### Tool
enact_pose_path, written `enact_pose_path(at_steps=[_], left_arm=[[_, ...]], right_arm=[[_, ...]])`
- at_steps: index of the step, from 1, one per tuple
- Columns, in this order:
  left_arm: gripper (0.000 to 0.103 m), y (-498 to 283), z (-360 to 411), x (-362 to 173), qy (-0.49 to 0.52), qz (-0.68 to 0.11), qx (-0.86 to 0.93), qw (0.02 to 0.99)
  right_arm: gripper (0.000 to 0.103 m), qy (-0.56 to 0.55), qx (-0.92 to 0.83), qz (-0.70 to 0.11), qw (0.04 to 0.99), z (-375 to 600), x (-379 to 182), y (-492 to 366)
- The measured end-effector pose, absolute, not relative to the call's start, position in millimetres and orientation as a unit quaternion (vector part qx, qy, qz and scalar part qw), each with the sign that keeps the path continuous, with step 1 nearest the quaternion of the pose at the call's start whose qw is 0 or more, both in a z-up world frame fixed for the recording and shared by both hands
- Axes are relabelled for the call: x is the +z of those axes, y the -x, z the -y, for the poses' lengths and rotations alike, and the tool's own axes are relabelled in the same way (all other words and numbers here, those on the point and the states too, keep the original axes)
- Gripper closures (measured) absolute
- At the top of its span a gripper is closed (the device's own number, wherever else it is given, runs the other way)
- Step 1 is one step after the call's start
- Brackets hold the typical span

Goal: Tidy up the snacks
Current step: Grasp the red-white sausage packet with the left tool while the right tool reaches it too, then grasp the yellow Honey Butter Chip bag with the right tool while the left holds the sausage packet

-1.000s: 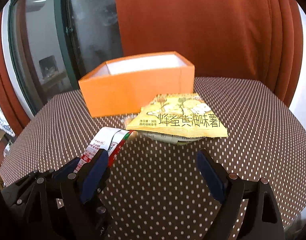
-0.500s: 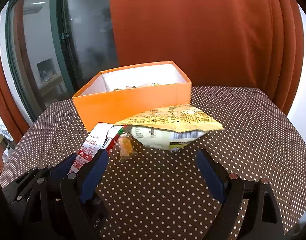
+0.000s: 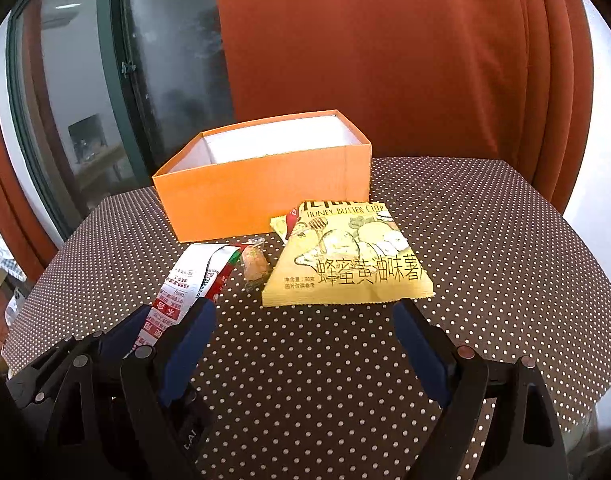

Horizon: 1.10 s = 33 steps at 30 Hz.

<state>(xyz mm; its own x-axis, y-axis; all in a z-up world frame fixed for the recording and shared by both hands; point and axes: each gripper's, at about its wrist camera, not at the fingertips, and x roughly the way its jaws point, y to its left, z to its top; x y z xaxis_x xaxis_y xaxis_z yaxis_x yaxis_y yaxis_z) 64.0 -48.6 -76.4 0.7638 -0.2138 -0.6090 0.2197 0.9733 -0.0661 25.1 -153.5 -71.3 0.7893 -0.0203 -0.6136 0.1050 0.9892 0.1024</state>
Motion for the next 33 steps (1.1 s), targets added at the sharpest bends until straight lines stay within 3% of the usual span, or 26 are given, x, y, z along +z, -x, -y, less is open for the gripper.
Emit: enact_pose_path(at_steps=[19,33], left_arm=[[0.065,-139.0,87.3,-66.4,-0.024,-0.313,-0.092,0.945],[0.065,-193.1,104.2,-109.7,-0.036,-0.353,-0.077,0.932]], right_arm=[[0.011,-0.053,-0.042,-0.311,0.948,181.7,-57.4,-93.1],[0.011,-0.07,-0.054,-0.341,0.936,206.2,-100.1,-153.5]])
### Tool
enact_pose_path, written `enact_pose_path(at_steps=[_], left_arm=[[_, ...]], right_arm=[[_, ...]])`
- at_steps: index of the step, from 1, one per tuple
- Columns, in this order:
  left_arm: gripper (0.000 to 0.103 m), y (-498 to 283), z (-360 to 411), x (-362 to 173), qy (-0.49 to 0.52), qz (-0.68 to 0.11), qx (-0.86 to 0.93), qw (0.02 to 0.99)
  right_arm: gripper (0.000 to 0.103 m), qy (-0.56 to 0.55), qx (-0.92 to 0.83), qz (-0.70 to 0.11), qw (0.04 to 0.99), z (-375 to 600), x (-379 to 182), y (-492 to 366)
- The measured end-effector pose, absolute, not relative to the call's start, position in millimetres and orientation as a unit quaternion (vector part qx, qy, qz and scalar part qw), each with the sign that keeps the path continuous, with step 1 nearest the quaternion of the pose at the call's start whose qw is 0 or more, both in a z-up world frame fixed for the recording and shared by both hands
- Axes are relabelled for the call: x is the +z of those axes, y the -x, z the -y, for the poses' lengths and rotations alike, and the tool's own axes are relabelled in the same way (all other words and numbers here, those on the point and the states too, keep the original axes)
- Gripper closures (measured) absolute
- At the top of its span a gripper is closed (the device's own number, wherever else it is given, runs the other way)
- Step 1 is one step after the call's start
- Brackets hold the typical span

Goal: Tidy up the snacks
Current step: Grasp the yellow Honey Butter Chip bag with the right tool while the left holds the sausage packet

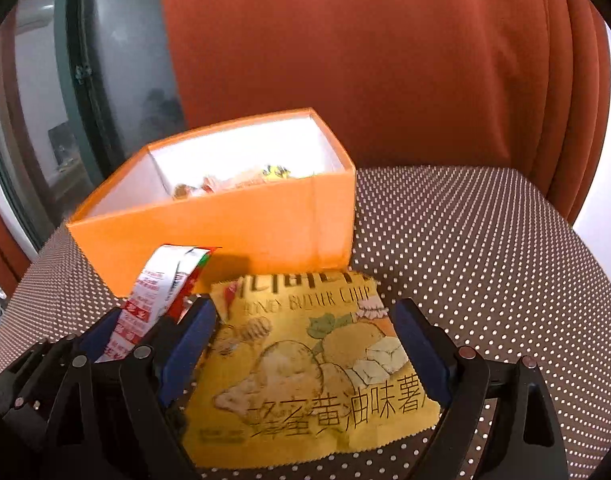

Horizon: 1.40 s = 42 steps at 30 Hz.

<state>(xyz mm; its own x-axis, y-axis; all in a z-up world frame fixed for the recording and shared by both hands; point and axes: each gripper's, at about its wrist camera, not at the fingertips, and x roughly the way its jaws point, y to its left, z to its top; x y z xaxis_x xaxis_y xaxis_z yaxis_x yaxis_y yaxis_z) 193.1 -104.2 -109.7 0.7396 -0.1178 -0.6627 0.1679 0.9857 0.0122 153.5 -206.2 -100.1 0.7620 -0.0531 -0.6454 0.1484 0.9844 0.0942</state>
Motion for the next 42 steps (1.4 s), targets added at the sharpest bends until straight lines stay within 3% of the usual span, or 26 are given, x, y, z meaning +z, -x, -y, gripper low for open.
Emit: enact_pose_path(at_steps=[10,15,34,42], left_arm=[[0.065,-195.7,98.6,-132.1,-0.04,-0.372,-0.081,0.924],[0.065,-192.7,100.8,-140.8,-0.037,-0.377,-0.081,0.922],[0.065,-164.8,91.7,-151.2,-0.048,-0.386,-0.071,0.918],[0.065,-150.8,93.7,-145.1,-0.051,-0.381,-0.075,0.92]], right_arm=[[0.01,-0.056,-0.049,-0.359,0.931,203.0,-130.0,-168.5],[0.005,-0.067,-0.049,-0.377,0.923,209.1,-143.8,-175.1],[0.007,-0.055,-0.021,-0.401,0.914,195.0,-156.4,-157.6],[0.028,-0.059,-0.019,-0.391,0.918,189.8,-151.3,-138.3]])
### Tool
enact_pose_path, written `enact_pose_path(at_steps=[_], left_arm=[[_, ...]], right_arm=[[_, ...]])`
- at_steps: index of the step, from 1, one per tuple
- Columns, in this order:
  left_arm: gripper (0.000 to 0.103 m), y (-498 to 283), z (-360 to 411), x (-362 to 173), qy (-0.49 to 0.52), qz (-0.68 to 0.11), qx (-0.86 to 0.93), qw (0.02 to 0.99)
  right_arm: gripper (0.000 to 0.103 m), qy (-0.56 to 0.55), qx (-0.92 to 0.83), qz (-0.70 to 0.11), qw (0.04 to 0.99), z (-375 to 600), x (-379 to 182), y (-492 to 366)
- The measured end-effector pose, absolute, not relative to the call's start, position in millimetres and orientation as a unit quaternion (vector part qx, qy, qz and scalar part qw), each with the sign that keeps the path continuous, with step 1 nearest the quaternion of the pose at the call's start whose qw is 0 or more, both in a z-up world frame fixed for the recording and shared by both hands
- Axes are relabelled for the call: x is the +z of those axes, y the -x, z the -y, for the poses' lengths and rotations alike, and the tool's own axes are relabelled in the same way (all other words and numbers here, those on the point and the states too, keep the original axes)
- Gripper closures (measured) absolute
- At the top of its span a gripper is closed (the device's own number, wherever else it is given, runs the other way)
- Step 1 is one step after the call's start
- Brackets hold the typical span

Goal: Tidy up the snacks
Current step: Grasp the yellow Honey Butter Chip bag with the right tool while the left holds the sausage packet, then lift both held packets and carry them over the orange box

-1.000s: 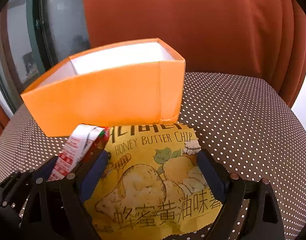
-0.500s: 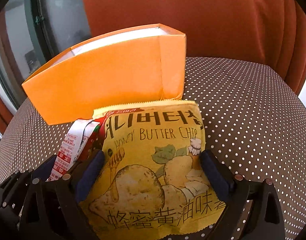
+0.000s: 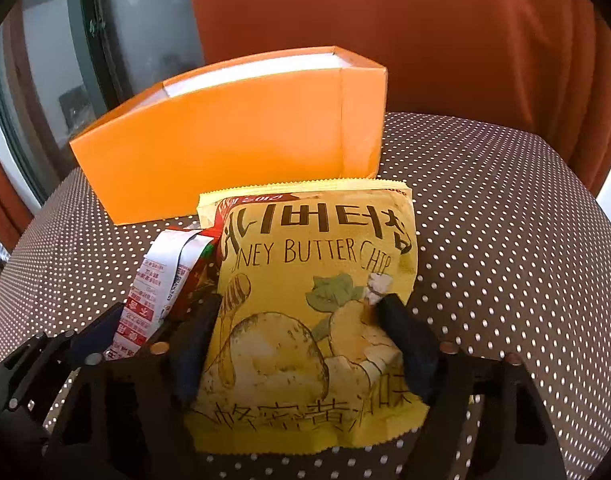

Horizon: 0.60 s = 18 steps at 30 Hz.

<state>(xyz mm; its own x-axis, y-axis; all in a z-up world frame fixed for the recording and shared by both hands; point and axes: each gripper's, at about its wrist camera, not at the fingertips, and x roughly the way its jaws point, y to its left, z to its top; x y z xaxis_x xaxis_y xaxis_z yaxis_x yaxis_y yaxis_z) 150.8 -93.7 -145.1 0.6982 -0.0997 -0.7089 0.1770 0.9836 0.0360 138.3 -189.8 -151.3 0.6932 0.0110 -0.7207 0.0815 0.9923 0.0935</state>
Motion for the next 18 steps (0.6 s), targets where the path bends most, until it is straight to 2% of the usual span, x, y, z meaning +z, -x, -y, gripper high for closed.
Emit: enact_pose_path(at_steps=[7,18], left_arm=[[0.065,-139.5,88.4,-141.1,-0.047,-0.375,-0.082,0.922],[0.065,-111.2,84.6,-115.2,-0.041,-0.344,-0.089,0.934]], right_arm=[[0.038,-0.069,-0.017,-0.379,0.923,189.4,-143.9,-120.8],[0.039,-0.07,-0.025,-0.351,0.933,188.8,-115.6,-93.4]])
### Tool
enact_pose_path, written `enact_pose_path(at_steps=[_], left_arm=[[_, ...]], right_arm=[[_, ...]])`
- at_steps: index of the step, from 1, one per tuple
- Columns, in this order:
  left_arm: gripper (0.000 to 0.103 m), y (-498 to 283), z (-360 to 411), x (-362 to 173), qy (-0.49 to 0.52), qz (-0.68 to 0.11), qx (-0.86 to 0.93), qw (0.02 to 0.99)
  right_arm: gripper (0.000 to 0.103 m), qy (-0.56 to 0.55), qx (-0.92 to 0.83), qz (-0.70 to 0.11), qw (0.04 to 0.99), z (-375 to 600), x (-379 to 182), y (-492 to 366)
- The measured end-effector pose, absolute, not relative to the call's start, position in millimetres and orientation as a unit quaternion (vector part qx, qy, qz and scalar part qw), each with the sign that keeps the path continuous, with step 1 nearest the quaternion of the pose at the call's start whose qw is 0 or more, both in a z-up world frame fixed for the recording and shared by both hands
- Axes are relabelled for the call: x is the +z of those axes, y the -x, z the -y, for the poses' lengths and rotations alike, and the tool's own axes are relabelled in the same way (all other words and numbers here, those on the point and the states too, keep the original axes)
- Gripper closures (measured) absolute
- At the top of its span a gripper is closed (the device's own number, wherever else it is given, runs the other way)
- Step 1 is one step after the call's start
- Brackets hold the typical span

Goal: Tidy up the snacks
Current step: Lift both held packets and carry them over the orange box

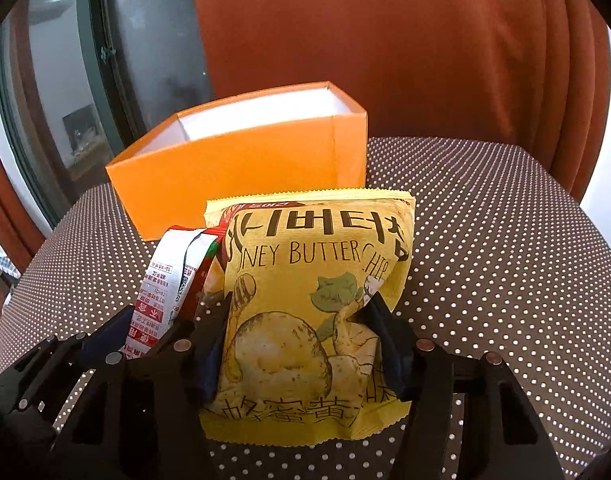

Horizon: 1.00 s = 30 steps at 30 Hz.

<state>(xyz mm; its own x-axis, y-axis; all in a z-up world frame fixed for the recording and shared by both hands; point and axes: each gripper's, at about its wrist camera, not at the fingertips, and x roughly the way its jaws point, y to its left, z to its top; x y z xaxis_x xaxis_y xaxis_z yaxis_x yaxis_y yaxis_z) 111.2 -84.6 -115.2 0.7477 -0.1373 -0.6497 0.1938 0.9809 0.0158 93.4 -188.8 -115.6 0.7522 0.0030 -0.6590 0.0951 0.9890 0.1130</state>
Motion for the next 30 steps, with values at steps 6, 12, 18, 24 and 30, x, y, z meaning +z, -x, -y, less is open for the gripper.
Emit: enact_pose_path(at_steps=[6,12,18,24,30], left_arm=[[0.065,-94.5,81.6,-95.3,-0.037,-0.324,-0.09,0.941],[0.065,-74.8,75.5,-71.1,-0.032,-0.299,-0.088,0.95],[0.066,-59.8,67.9,-48.6,-0.025,-0.277,-0.088,0.956],[0.066,-53.3,59.4,-27.7,-0.02,-0.254,-0.082,0.964],[0.066,-57.5,55.0,-11.4,-0.016,-0.235,-0.076,0.969]], right_arm=[[0.039,-0.07,-0.026,-0.332,0.94,189.7,-94.8,-73.0],[0.039,-0.068,-0.026,-0.308,0.949,184.6,-69.1,-56.2],[0.039,-0.061,-0.024,-0.284,0.957,179.0,-45.4,-41.2],[0.039,-0.061,-0.019,-0.261,0.963,175.3,-24.1,-36.8],[0.039,-0.054,-0.011,-0.242,0.969,171.2,-5.5,-44.8]])
